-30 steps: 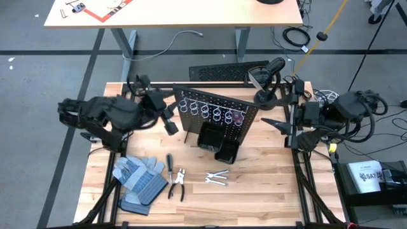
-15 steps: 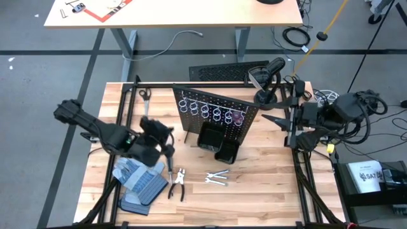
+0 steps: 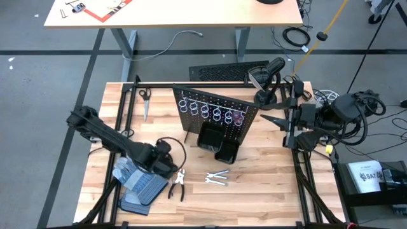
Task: Hang tools onto peg board
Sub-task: Hang the gray screwdriver on the black peg board
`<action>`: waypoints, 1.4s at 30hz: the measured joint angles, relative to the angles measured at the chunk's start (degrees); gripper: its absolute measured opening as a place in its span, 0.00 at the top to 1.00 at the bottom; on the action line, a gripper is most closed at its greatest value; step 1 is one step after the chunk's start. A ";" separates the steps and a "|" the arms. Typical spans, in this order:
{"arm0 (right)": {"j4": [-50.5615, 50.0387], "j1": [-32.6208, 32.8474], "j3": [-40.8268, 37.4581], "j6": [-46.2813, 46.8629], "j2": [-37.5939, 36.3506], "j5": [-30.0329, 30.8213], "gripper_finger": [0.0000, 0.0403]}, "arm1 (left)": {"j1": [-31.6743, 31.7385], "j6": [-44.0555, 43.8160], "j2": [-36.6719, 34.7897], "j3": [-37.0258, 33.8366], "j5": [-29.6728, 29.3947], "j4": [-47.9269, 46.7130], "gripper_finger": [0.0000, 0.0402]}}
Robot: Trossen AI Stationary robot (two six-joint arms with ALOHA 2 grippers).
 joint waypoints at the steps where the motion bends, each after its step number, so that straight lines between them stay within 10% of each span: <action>1: 0.01 0.00 0.00 -0.17 0.05 0.00 0.75 | 0.02 -0.82 0.89 0.00 0.66 1.00 0.64; 18: 0.12 -0.02 0.00 -0.85 0.60 -1.83 0.75 | 2.95 -5.78 9.68 0.07 2.57 5.53 0.40; 36: 0.55 -0.02 0.01 -1.24 1.45 -1.72 0.75 | 7.29 -5.29 9.47 -9.87 3.28 18.17 0.41; 42: 1.34 -0.02 0.02 -1.26 1.45 -1.70 0.75 | 7.18 -5.30 9.40 -11.10 2.01 19.88 0.55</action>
